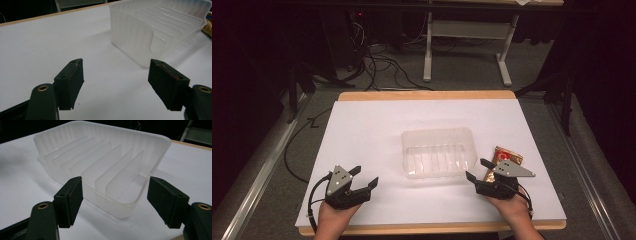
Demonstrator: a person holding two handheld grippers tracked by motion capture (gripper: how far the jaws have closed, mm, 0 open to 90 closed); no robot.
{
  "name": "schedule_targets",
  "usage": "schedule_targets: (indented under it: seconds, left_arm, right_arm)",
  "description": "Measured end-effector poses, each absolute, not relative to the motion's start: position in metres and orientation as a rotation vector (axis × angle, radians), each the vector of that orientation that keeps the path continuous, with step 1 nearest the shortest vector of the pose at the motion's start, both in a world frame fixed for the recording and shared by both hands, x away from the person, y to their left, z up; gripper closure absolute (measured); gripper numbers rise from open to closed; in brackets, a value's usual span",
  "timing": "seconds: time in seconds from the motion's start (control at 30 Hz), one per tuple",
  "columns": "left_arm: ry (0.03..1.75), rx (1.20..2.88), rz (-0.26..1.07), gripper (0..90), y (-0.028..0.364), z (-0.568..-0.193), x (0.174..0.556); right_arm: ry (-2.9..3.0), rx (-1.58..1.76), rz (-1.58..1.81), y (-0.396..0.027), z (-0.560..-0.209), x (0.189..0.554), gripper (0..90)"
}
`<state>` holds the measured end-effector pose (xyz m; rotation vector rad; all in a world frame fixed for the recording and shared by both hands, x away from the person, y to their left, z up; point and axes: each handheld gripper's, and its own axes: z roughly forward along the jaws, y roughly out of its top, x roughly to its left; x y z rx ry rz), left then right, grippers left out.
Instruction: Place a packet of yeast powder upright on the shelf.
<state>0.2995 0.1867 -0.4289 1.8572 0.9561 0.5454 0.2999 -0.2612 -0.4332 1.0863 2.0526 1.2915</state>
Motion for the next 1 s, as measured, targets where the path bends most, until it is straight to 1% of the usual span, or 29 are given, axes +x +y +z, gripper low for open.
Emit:
schedule_targets:
  seconds: [0.2, 0.3, 0.47, 0.63, 0.73, 0.77, 0.8, 0.83, 0.87, 0.9, 0.97, 1.0]
  left_arm:
    - [0.974, 1.859, 0.525, 29.1, 0.185, -0.432, 0.306]
    - [0.991, 1.859, 0.540, 29.1, 0.184, -0.431, 0.307]
    - [1.066, 1.824, 0.495, 30.8, 0.184, -0.424, 0.306]
    - [1.011, 1.914, 0.576, 30.4, 0.185, -0.416, 0.302]
    - [1.023, 1.870, 0.567, 30.0, 0.194, -0.424, 0.299]
    - [1.034, 1.846, 0.552, 30.4, 0.197, -0.430, 0.298]
    - [1.047, 1.843, 0.522, 30.4, 0.199, -0.435, 0.298]
    - [1.061, 1.876, 0.508, 30.5, 0.198, -0.437, 0.299]
    - [1.056, 1.904, 0.530, 29.1, 0.198, -0.437, 0.299]
    - [1.044, 1.918, 0.561, 29.1, 0.197, -0.437, 0.298]
    - [1.048, 1.903, 0.539, 29.3, 0.200, -0.438, 0.299]
    - [1.048, 1.903, 0.539, 29.3, 0.200, -0.438, 0.299]
  right_arm:
    - [2.059, 1.065, 1.285, -0.262, -0.434, 0.296, 32.7]
    - [2.040, 1.058, 1.298, -0.265, -0.432, 0.293, 33.3]
    - [1.983, 1.086, 1.333, -0.277, -0.429, 0.292, 34.5]
    - [1.942, 1.113, 1.337, -0.291, -0.427, 0.292, 34.9]
    - [1.922, 1.134, 1.342, -0.302, -0.426, 0.291, 35.4]
    - [1.913, 1.154, 1.341, -0.307, -0.426, 0.292, 37.2]
    - [1.913, 1.154, 1.341, -0.307, -0.426, 0.292, 37.2]
    - [1.908, 1.166, 1.340, -0.311, -0.425, 0.293, 39.5]
    - [1.881, 1.182, 1.325, -0.317, -0.424, 0.294, 42.8]
    - [1.881, 1.182, 1.325, -0.317, -0.424, 0.294, 42.8]
    - [1.846, 1.223, 1.291, -0.328, -0.424, 0.299, 46.1]
    - [1.846, 1.223, 1.291, -0.328, -0.424, 0.299, 46.1]
